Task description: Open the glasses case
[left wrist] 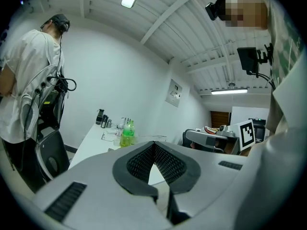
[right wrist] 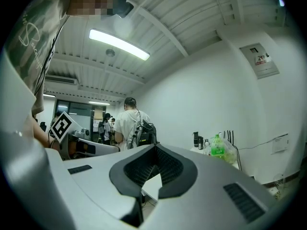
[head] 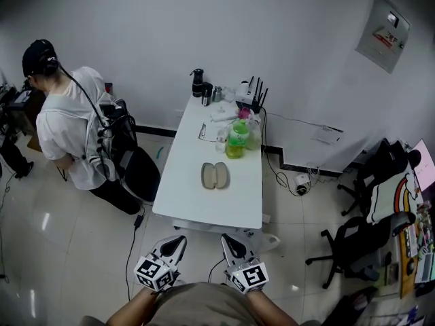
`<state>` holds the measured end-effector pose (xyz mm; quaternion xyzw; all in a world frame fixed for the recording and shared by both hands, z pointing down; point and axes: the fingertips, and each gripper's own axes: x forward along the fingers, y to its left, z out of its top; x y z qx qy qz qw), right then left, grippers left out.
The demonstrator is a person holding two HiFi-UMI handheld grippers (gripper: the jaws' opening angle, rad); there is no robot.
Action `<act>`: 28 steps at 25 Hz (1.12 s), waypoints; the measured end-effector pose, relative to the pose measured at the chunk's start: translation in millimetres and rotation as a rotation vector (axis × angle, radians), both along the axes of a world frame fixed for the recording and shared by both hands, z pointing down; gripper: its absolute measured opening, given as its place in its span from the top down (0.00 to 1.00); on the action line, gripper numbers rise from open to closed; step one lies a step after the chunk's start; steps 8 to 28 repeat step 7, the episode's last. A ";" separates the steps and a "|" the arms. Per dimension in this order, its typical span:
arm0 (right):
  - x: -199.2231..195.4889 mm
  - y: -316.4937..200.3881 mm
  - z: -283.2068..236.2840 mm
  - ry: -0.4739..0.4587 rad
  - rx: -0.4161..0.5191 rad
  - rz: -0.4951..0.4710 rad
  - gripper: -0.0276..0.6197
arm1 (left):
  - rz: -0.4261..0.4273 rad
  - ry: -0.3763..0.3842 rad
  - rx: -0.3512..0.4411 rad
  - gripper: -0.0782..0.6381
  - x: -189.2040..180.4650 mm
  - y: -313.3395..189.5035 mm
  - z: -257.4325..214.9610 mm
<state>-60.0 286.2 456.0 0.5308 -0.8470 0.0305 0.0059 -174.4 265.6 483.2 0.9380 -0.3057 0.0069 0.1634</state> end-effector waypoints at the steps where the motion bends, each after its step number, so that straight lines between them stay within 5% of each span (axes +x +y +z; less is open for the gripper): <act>1: 1.2 0.2 0.8 0.000 -0.001 0.002 0.94 | -0.005 -0.006 0.006 0.88 0.3 0.0 0.3; 28: 12.0 -5.9 4.7 -0.010 -0.004 0.033 0.94 | -0.032 -0.016 0.026 0.88 2.3 -8.8 -2.0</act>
